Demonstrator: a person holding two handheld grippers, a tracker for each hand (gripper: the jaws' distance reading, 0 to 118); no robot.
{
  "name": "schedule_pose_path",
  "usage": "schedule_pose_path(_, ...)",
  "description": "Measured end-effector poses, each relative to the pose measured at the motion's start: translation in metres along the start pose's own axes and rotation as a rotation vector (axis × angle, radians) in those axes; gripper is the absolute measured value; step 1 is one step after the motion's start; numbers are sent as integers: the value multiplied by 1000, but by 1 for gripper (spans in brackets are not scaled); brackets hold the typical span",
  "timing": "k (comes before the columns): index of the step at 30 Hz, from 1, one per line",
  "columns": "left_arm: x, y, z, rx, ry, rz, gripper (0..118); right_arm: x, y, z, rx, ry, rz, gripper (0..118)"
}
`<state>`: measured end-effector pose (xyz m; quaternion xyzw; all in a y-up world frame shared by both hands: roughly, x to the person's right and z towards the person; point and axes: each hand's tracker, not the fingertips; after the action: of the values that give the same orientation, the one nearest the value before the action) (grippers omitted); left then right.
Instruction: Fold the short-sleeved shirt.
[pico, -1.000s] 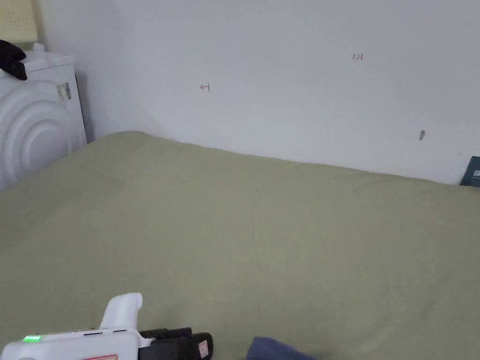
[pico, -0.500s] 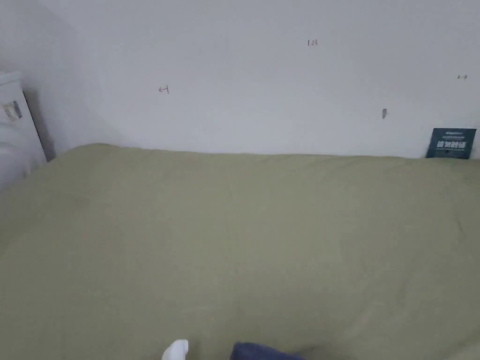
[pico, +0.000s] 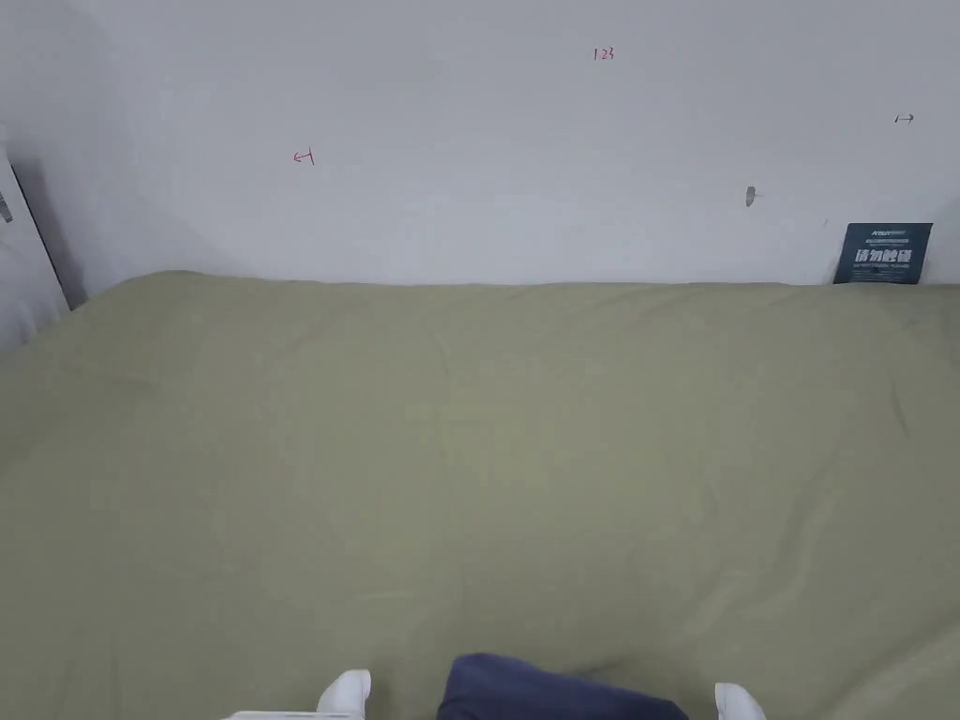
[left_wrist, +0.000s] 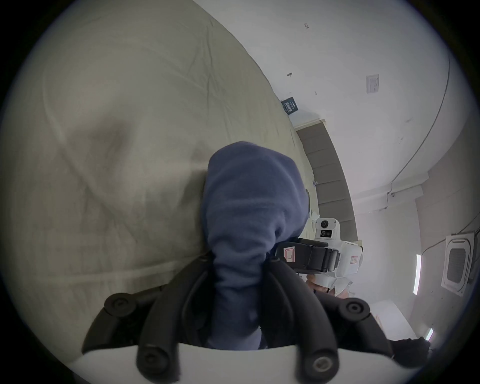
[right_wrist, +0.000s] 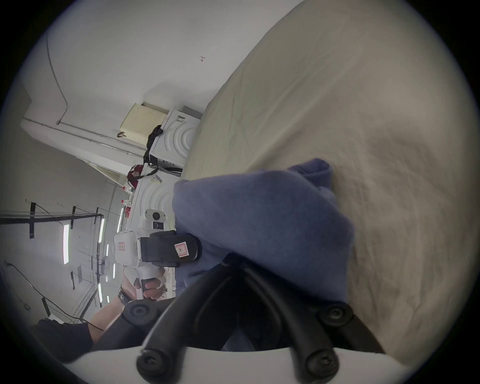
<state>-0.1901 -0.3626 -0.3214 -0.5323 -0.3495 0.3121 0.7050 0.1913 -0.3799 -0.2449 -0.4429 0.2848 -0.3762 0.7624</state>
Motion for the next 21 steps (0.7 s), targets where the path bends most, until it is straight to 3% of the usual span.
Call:
schedule_pose_path(5,1,28,55,20,27,-63,25,-41,6,3,89,68,135,0)
schedule_pose_path(8,-16,49,106,50,66,-84,25,-74,13,2,124,40,275,0)
schedule_pose_path(12,-56,76,174,95,168,-49,25,-133,12,-2,247,-132,637,0)
schedule_pose_path(13,-68,82,189,90,195,-57,25,-143,10,-1,270,-138,686,0)
schedule_pose_path(16,-99,95,230,84,292,-56,25,-168,5,6,310,-136,758,0)
schedule_pose_path(21,-140,99,299,86,391,-56,25,-182,-1,28,323,-176,768,1)
